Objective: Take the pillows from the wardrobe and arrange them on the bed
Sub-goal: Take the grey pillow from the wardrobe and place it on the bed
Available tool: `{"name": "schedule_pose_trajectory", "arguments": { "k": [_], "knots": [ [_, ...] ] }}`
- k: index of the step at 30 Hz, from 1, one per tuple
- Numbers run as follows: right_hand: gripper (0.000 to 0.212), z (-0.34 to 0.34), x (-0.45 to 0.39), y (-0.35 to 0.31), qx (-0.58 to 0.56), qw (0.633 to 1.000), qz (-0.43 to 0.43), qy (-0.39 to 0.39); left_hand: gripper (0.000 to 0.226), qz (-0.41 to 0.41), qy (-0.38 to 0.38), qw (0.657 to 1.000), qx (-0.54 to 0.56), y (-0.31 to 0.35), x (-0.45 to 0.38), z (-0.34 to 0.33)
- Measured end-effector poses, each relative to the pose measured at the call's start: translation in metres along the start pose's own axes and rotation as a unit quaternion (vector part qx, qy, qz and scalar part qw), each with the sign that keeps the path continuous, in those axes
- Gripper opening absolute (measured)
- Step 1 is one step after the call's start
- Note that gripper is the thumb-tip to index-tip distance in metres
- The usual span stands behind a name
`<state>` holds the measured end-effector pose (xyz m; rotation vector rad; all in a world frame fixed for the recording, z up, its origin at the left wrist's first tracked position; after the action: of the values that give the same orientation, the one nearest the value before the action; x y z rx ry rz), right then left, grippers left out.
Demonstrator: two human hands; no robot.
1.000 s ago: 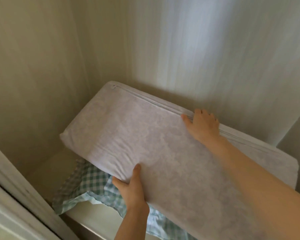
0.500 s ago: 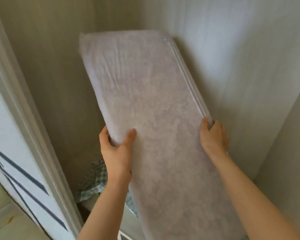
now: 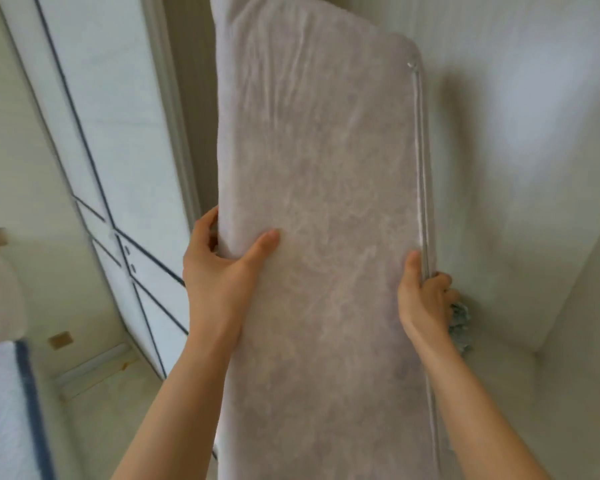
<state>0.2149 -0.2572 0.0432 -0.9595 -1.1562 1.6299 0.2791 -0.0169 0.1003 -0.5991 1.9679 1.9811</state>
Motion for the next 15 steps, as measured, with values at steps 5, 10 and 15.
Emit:
{"name": "schedule_pose_trajectory", "arguments": {
  "k": [5,10,15],
  "knots": [
    [0.084,0.01,0.065,0.001,-0.037,0.994,-0.012,-0.106,0.058,-0.028,0.025,0.998,-0.049,0.033,0.032,0.065],
    [0.086,0.004,0.133,-0.017,-0.086,0.968,0.065,-0.227,0.041,-0.097,0.105,0.986,-0.089,0.071,0.058,0.154],
    [0.108,-0.015,0.209,-0.045,-0.155,0.926,0.103,-0.328,0.038,-0.132,0.176,0.967,-0.128,0.105,0.081,0.23]
  ]
}}
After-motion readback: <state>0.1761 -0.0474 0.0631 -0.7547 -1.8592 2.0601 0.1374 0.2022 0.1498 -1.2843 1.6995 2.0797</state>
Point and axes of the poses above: each hand's wrist, its own x-axis away from the middle knuckle, its own z-axis out of the back of the hand, y = z × x, the point moved 1 cm from there along -x, towards the middle knuckle, and after that the axes turned 4 degrees about -x, right-handed, at the moved point
